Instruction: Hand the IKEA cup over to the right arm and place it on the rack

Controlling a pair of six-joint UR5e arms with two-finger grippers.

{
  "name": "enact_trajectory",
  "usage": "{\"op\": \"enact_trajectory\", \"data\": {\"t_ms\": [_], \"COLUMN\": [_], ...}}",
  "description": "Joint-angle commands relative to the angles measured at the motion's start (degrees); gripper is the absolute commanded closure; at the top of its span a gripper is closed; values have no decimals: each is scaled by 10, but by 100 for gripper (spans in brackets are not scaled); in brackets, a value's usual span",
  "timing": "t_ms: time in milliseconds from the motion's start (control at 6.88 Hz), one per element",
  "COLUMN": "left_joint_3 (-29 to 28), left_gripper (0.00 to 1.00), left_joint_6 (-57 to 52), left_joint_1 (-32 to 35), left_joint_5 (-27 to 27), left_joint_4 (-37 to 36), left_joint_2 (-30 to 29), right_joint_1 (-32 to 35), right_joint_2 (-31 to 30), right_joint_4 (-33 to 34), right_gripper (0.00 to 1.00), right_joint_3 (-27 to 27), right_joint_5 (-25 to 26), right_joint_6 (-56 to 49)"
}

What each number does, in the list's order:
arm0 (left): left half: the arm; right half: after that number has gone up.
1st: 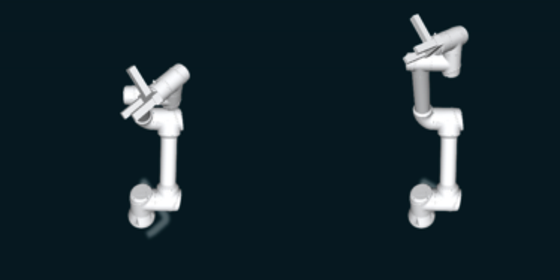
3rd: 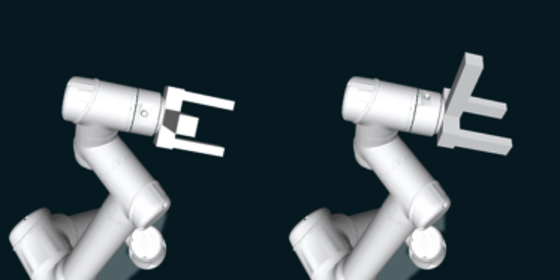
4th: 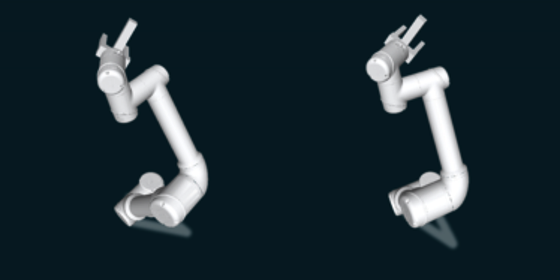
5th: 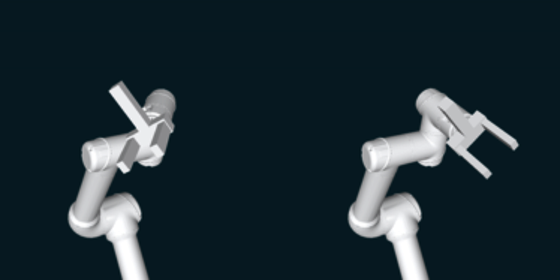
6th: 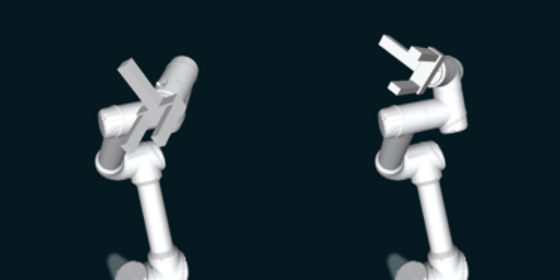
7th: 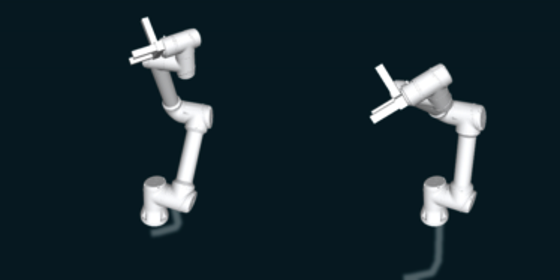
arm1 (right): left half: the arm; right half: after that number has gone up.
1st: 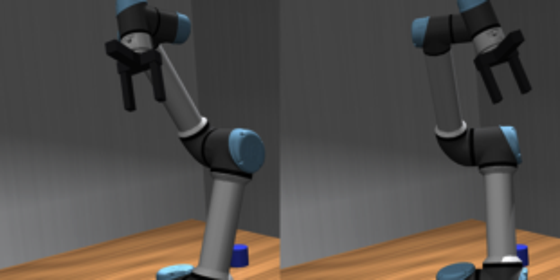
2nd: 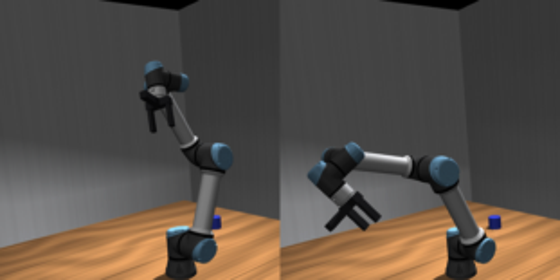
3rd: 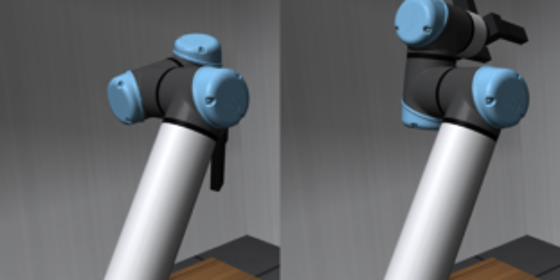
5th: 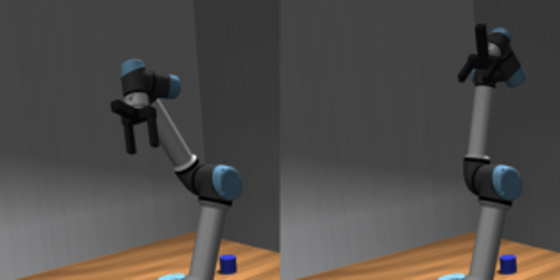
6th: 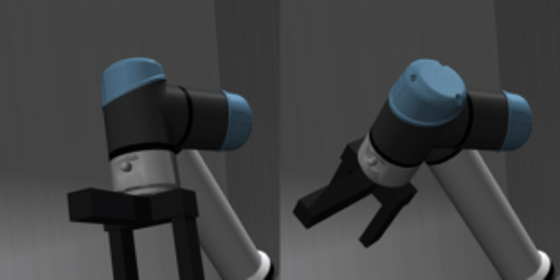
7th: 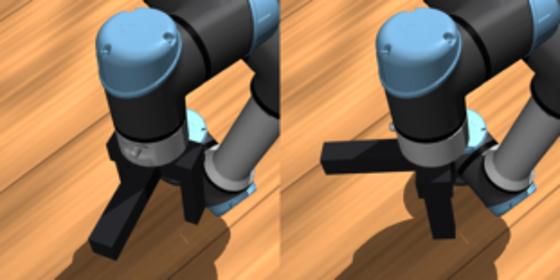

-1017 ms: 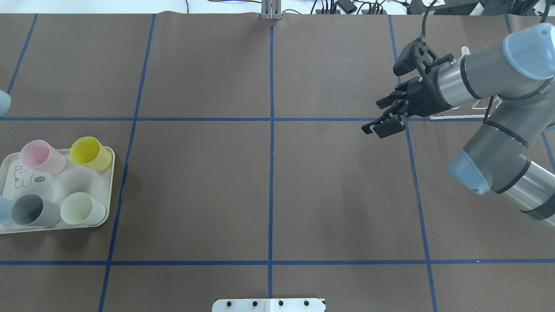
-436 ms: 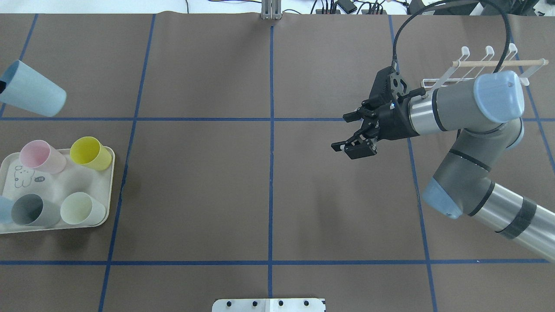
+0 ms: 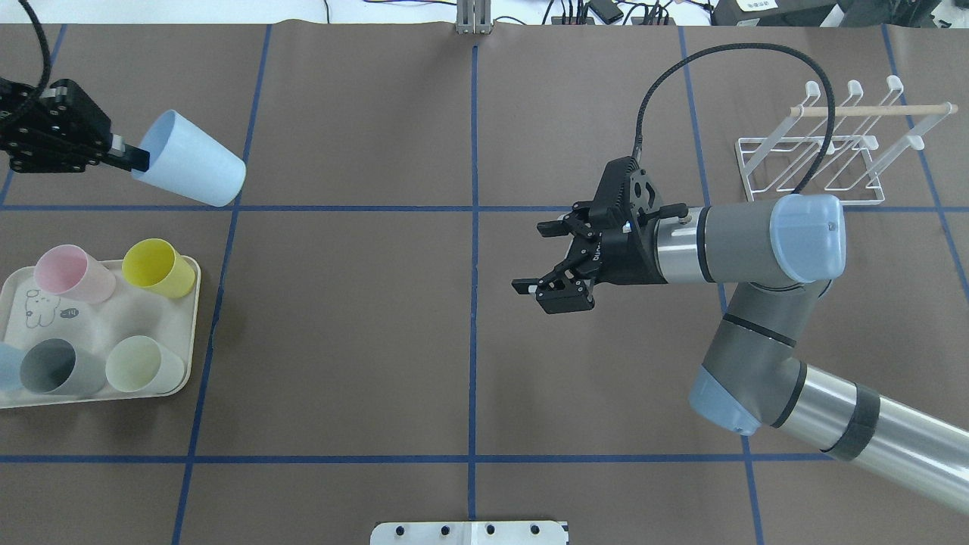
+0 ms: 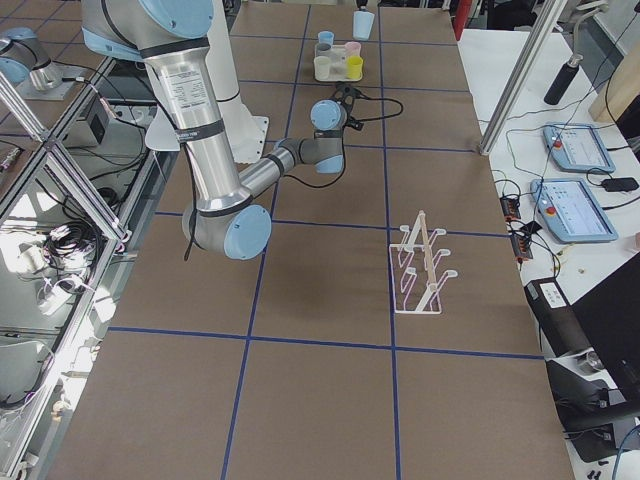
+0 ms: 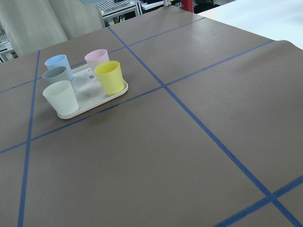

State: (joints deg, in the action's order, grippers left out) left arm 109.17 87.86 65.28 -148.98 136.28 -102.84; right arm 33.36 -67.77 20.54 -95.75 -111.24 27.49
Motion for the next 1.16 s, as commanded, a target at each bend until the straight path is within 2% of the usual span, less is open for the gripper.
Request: {"op": "enact_trajectory", "data": {"t_ms": [0, 145, 291, 581, 726, 1017], "left_joint_3": [-13, -32, -39, -49, -54, -65], "left_gripper": [100, 100, 100, 100, 100, 100], "left_joint_6": [127, 167, 211, 241, 241, 239], "left_joint_1": [-67, -101, -135, -208, -225, -242], "left_joint_5": [53, 84, 119, 197, 214, 215], "left_joint_4": [101, 156, 185, 187, 187, 187], "left_joint_2": [-28, -38, -53, -91, -98, -105], "right_joint_1": [-21, -32, -39, -49, -61, -77], "right_joint_2": [6, 7, 8, 18, 24, 27], "right_joint_4": [-32, -99, -129, -131, -129, -127], "right_gripper": [6, 5, 2, 1, 1, 1], "right_joint_3": [8, 24, 39, 42, 39, 38], "right_joint_5": [24, 46, 66, 92, 115, 123], "right_joint_6": [18, 18, 16, -15, -19, -85]}}
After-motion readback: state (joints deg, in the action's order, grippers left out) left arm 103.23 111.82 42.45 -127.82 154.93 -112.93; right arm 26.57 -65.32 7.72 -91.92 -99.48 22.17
